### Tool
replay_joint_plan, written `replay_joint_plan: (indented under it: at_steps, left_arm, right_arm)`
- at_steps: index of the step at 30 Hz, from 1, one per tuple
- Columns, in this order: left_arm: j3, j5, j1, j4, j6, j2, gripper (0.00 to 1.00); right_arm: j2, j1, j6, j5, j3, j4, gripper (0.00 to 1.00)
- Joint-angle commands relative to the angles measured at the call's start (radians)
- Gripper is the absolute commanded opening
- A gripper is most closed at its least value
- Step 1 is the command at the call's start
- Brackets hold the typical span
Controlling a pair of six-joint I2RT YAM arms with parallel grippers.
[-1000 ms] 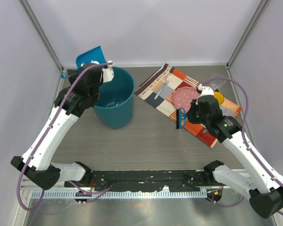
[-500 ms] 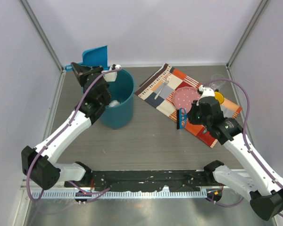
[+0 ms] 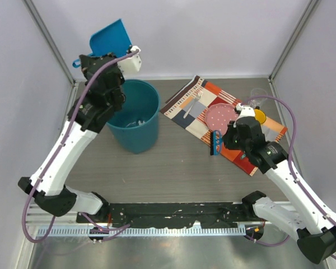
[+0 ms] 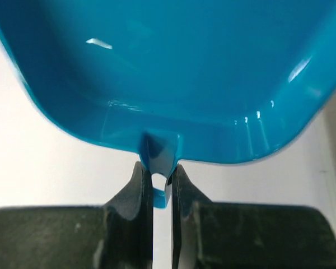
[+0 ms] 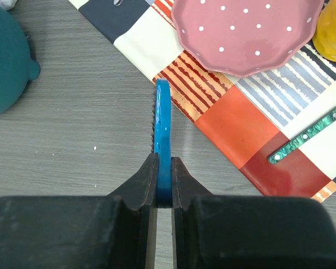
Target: Sweep away the paper scraps from the table
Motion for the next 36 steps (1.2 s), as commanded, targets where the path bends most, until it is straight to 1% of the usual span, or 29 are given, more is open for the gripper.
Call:
replay_joint_plan:
  at_steps: [1, 2, 3, 4, 5, 6, 7, 10, 11, 13, 14, 15, 16, 17, 20, 22, 25, 26, 29, 33, 36]
  left_arm:
    - [0.299, 0.176, -0.132, -0.930, -0.547, 0.069, 0.00]
    - [0.363, 0.214, -0.161, -1.013, -0.648, 0.098, 0.00]
    - [0.390, 0.254, -0.192, -1.129, -0.699, 0.115, 0.00]
    - [0.413, 0.369, -0.245, -1.193, -0.742, 0.130, 0.00]
    - [0.436, 0.426, -0.269, -1.239, -0.823, 0.161, 0.00]
    - [0.436, 0.487, -0.296, -1.305, -0.857, 0.175, 0.00]
    - [0.425, 0.573, -0.340, -1.320, -0.888, 0.184, 0.00]
    - [0.332, 0.676, -0.414, -1.333, -0.976, 0.210, 0.00]
    - [0.279, 0.755, -0.457, -1.324, -0.985, 0.213, 0.00]
    - [0.231, 0.848, -0.482, -1.289, -0.997, 0.226, 0.00]
    - [0.176, 0.912, -0.493, -1.269, -1.000, 0.227, 0.00]
    - [0.142, 0.942, -0.499, -1.247, -1.002, 0.230, 0.00]
    - [0.105, 0.959, -0.503, -1.218, -1.001, 0.233, 0.00]
    - [0.029, 0.966, -0.511, -1.169, -0.996, 0.238, 0.00]
    - [-0.082, 0.954, -0.536, -1.097, -0.996, 0.284, 0.00]
    - [-0.115, 0.980, -0.542, -1.069, -0.994, 0.317, 0.00]
    - [-0.193, 1.015, -0.543, -0.982, -0.990, 0.393, 0.00]
    - [-0.204, 1.012, -0.545, -0.941, -0.988, 0.413, 0.00]
    - [-0.247, 0.980, -0.545, -0.885, -0.968, 0.471, 0.00]
    - [-0.270, 0.908, -0.543, -0.793, -0.939, 0.502, 0.00]
    - [-0.285, 0.916, -0.543, -0.765, -0.913, 0.506, 0.00]
  right_arm:
    - [-0.028, -0.003, -0.007, 0.025, 0.044, 0.038, 0.01]
    - [-0.029, -0.003, -0.007, 0.026, 0.050, 0.037, 0.01]
    - [-0.029, -0.005, -0.007, 0.026, 0.053, 0.035, 0.01]
    - [-0.029, -0.005, -0.007, 0.028, 0.065, 0.029, 0.01]
    - [-0.029, -0.005, -0.007, 0.032, 0.071, 0.025, 0.01]
    - [-0.031, -0.005, -0.006, 0.037, 0.079, 0.018, 0.01]
    - [-0.034, -0.005, -0.006, 0.038, 0.091, 0.012, 0.01]
    - [-0.046, -0.003, -0.007, 0.063, 0.111, -0.006, 0.01]
    - [-0.049, -0.005, -0.009, 0.069, 0.116, -0.012, 0.01]
    - [-0.057, -0.003, -0.013, 0.093, 0.131, -0.035, 0.01]
    - [-0.058, -0.005, -0.016, 0.101, 0.136, -0.043, 0.01]
    - [-0.060, -0.003, -0.021, 0.109, 0.140, -0.049, 0.01]
    - [-0.068, -0.005, -0.024, 0.120, 0.146, -0.060, 0.01]
    - [-0.069, -0.003, -0.029, 0.126, 0.150, -0.063, 0.01]
    - [-0.071, -0.005, -0.038, 0.137, 0.159, -0.074, 0.01]
    - [-0.069, -0.003, -0.042, 0.138, 0.165, -0.080, 0.01]
    - [-0.057, -0.003, -0.050, 0.135, 0.176, -0.086, 0.01]
    - [-0.051, -0.003, -0.055, 0.137, 0.177, -0.090, 0.01]
    - [-0.039, -0.005, -0.065, 0.134, 0.189, -0.104, 0.01]
    - [-0.034, -0.003, -0.071, 0.115, 0.206, -0.126, 0.01]
    - [-0.034, -0.005, -0.079, 0.109, 0.209, -0.130, 0.01]
